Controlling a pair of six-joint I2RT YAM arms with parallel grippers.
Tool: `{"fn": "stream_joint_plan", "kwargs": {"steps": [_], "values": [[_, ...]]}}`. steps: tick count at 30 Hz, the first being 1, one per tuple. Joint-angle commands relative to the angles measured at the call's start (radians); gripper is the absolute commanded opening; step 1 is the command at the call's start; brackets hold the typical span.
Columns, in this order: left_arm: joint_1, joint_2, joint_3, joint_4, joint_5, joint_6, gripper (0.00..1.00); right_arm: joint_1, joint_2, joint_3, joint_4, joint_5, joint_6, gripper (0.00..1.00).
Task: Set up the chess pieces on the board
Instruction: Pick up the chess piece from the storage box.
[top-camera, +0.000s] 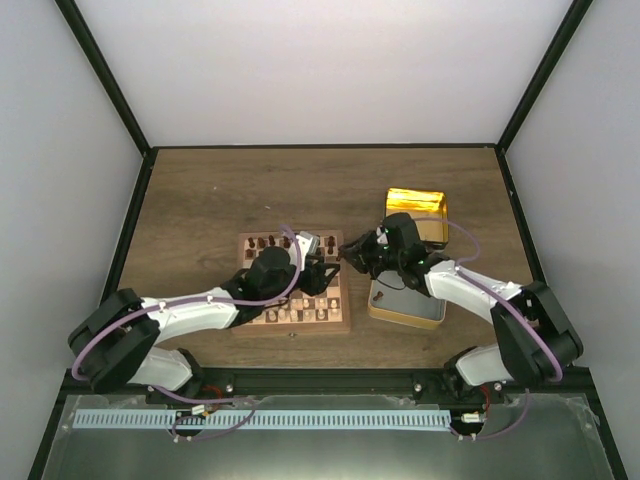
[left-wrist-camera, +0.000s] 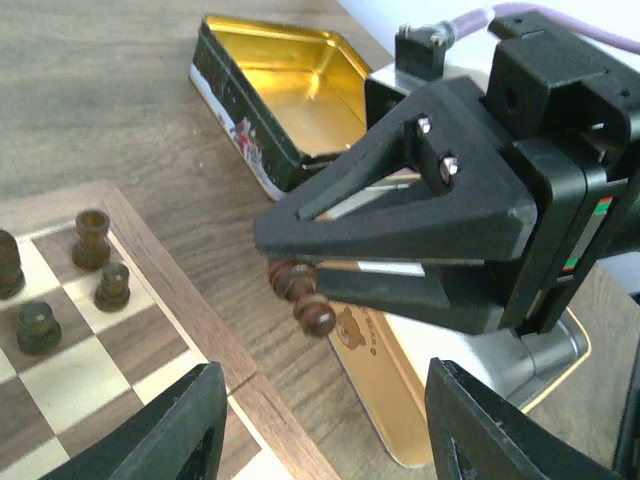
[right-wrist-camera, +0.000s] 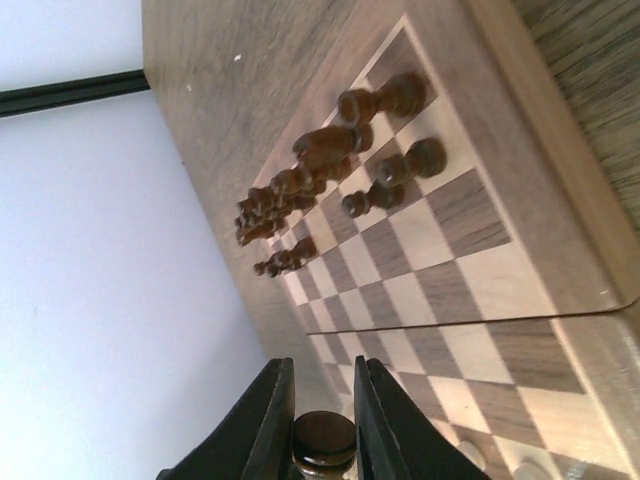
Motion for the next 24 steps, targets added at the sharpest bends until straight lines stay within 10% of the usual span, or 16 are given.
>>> {"fn": "stream_joint_plan", "kwargs": {"steps": [1, 24], "values": [[-0.011, 0.001, 0.003, 0.084, -0.101, 0.015, 0.55, 0.022, 0.013, 0.018, 0.075, -0.064, 0.077, 0.18], [-0.014, 0.06, 0.036, 0.098, -0.056, -0.002, 0.31, 0.054, 0.025, 0.043, 0.079, -0.074, 0.088, 0.19]]}}
